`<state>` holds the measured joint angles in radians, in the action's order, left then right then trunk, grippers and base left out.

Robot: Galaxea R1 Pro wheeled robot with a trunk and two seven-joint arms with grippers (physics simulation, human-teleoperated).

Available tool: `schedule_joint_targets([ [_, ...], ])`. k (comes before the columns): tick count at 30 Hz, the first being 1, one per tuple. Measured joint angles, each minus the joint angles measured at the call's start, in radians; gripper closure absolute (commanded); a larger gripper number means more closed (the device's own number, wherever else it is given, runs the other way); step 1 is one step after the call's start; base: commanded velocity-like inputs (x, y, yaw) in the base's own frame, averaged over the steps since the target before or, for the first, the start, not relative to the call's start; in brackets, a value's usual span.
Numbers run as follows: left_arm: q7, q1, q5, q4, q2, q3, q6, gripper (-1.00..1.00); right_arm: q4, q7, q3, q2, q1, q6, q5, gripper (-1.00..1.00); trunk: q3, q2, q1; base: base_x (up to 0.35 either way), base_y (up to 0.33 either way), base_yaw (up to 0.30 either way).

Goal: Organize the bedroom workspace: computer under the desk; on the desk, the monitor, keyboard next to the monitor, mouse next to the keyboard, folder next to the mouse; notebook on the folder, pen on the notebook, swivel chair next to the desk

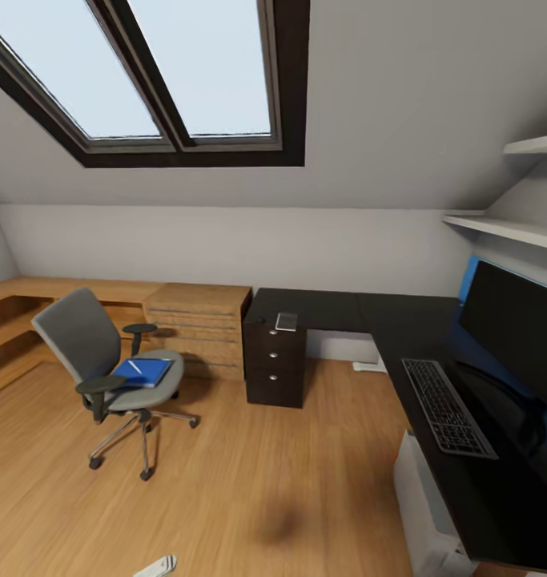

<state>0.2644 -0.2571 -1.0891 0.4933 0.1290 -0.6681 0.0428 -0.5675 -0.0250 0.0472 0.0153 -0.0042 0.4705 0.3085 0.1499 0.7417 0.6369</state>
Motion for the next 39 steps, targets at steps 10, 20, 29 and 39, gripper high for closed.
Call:
schedule_joint_targets([
  [10,0.0,0.0,0.0,0.0,0.0,0.0,0.0,-1.0,0.0,0.0,0.0,0.001,0.0,0.0,-0.001,-1.0,0.0,0.0,0.0,0.331,0.0,-0.011],
  [20,0.0,0.0,0.0,0.0,0.0,0.0,0.0,-1.0,0.018,0.0,0.001,0.001,0.0,0.0,-0.001,-1.0,0.0,0.0,0.0,0.331,0.054,-0.05],
  [29,0.0,0.0,0.0,0.0,0.0,0.0,0.0,-1.0,0.018,-0.001,0.002,0.0,0.0,0.0,-0.002,-1.0,0.0,0.0,0.0,0.331,0.12,-0.062],
  [39,0.0,0.0,0.0,0.0,0.0,0.0,0.0,-1.0,0.019,-0.001,0.002,0.001,0.0,0.0,-0.002,-1.0,0.0,0.0,0.0,0.331,0.147,-0.037],
])
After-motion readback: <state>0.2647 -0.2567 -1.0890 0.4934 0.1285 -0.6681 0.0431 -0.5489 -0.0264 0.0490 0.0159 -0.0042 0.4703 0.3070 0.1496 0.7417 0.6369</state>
